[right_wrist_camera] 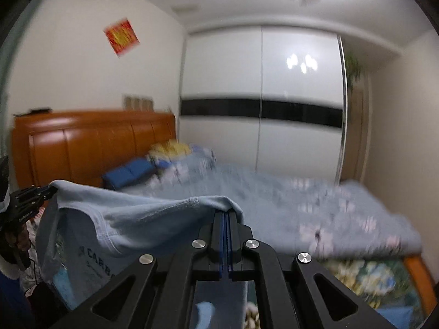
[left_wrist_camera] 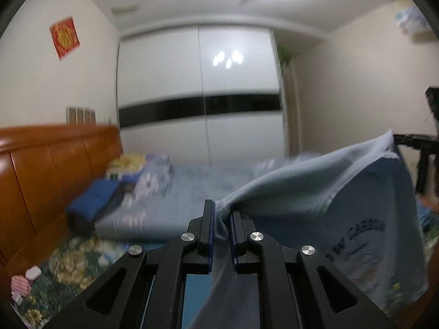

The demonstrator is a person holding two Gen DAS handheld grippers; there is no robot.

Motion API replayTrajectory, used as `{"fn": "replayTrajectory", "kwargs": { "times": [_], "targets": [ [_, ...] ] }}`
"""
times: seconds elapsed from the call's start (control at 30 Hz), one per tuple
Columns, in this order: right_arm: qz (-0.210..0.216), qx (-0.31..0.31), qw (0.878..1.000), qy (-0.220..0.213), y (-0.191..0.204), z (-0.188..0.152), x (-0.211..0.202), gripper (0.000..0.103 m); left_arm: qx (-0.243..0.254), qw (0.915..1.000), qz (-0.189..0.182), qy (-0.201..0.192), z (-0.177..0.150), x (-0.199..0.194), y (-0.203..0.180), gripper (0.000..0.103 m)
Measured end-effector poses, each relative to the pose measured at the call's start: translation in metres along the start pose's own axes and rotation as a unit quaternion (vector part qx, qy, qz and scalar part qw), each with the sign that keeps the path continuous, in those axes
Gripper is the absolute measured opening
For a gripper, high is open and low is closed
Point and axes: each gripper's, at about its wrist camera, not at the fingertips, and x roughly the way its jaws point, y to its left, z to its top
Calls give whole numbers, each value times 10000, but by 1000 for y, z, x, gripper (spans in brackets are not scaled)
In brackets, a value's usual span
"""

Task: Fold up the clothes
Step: 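Hold the shirt up with both grippers and shake it out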

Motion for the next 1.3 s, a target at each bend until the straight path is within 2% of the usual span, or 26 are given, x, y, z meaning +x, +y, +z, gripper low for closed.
{"fn": "replayTrajectory", "kwargs": {
  "times": [0.13,0.23,0.37,0.43,0.53,0.67,0.9,1.13,1.3],
  "targets": [
    [-60,319,9957,870,-27,-49,103,2,28,9957,220,900,-48,110,-7,10],
    [-81,600,9872,1475,-51,-96,178,2,-103,9877,308,1531,-87,185,-8,10],
    [-112,871,9709,2229,-80,-153,269,2,-366,9743,355,2192,-128,258,-12,10],
    [-142,901,9649,2464,-86,-173,299,2,-483,9668,386,2478,-145,291,-13,10],
    [-163,940,9584,2688,-91,-190,336,2,-432,9602,471,2718,-156,328,-15,10],
    [-217,910,9546,2828,-100,-197,379,2,-278,9572,586,2820,-159,366,-17,10],
    [-226,893,9441,3165,-99,-213,427,2,-449,9391,739,3325,-185,420,-8,10],
    [-153,895,9391,3313,-99,-228,438,2,-251,9380,806,3363,-197,424,-16,10],
    [-80,633,9439,3241,-91,-220,429,5,-133,9380,720,3388,-193,414,-20,14]
  ]
}}
